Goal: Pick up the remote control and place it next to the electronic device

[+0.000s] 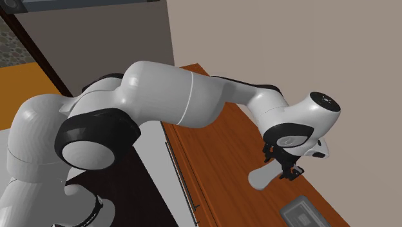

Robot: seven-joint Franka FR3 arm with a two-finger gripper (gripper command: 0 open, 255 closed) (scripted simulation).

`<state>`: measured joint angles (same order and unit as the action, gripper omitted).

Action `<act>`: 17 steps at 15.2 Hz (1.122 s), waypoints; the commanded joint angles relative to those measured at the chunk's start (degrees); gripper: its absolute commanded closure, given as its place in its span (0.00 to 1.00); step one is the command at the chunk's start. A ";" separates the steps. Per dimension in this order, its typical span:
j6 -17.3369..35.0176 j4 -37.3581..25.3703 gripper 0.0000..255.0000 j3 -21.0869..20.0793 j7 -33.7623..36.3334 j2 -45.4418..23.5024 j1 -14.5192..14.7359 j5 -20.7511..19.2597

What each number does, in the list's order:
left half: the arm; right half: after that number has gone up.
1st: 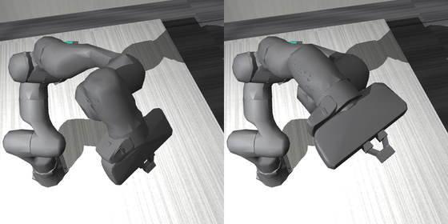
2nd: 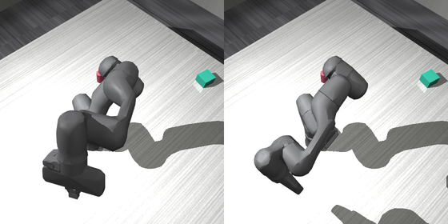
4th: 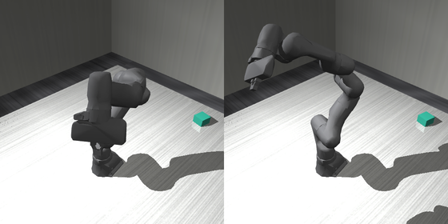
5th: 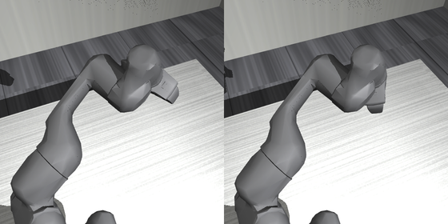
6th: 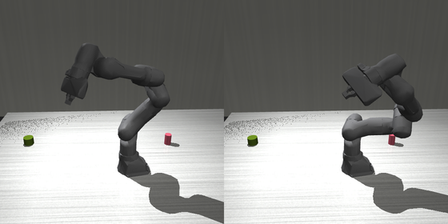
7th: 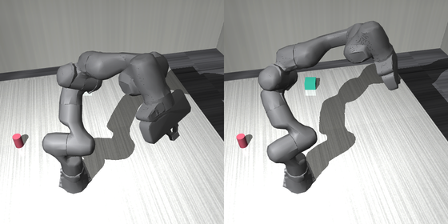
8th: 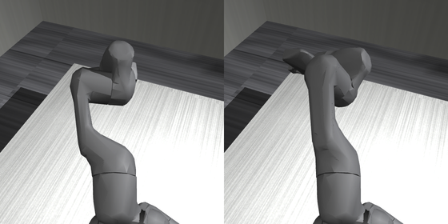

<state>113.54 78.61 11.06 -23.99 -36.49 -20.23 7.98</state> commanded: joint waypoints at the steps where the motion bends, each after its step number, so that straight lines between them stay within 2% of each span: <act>1: 0.02 -0.04 1.00 0.00 0.00 -0.01 0.00 0.01; 4: 0.02 -0.04 1.00 0.00 0.00 -0.01 0.00 0.00; 5: 0.02 -0.04 0.00 0.00 0.00 -0.02 0.00 0.01; 10: 0.02 -0.03 0.00 0.00 0.00 -0.02 -0.01 0.01; 14: -6.23 -4.58 0.00 0.28 0.36 1.73 -0.17 -0.45; 17: -6.23 -4.58 0.00 0.28 0.36 1.73 -0.17 -0.45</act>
<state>107.56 74.25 11.33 -23.63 -34.74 -20.38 7.55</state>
